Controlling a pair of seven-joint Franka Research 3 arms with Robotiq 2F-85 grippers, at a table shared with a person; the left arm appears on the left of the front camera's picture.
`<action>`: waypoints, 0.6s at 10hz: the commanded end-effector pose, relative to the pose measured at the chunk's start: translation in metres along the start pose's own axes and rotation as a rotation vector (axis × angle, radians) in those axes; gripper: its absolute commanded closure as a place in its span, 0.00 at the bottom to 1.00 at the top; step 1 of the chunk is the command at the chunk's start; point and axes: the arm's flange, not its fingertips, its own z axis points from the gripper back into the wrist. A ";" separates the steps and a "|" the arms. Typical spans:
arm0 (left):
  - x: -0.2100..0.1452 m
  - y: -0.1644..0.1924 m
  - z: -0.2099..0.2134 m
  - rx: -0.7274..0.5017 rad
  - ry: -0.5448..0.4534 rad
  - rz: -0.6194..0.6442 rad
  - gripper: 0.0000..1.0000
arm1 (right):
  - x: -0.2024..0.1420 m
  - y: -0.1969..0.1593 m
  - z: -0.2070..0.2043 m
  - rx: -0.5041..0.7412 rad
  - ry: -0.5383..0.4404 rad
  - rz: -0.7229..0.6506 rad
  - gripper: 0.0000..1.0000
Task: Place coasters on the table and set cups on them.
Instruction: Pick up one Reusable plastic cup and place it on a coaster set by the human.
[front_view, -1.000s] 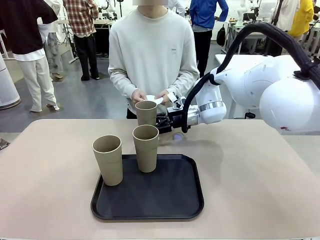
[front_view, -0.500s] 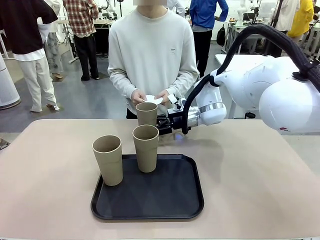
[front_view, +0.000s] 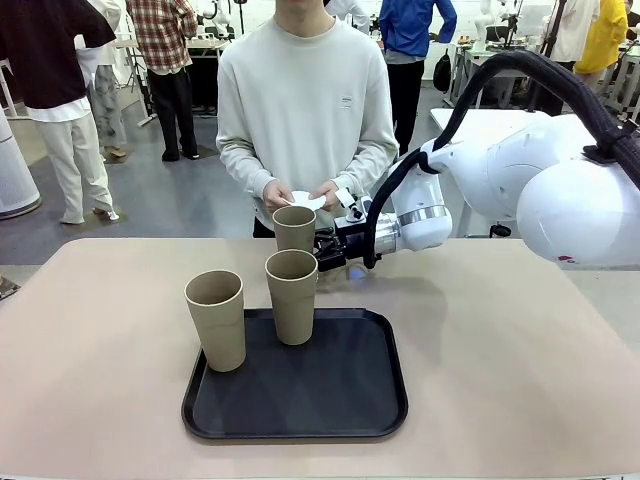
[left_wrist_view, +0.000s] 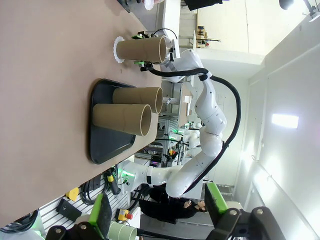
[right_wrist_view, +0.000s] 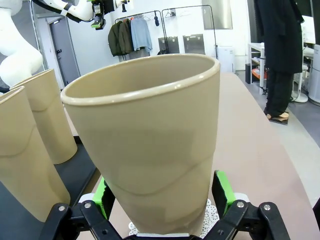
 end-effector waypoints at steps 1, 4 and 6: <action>-0.001 -0.002 0.001 -0.013 -0.003 -0.006 0.00 | 0.002 -0.009 0.002 0.028 0.008 -0.001 0.00; -0.001 -0.002 0.001 -0.013 -0.003 -0.006 0.00 | 0.005 -0.005 0.011 0.044 0.023 0.040 0.00; -0.001 -0.002 0.001 -0.013 -0.003 -0.006 0.00 | 0.007 -0.002 0.018 0.051 0.019 0.048 0.00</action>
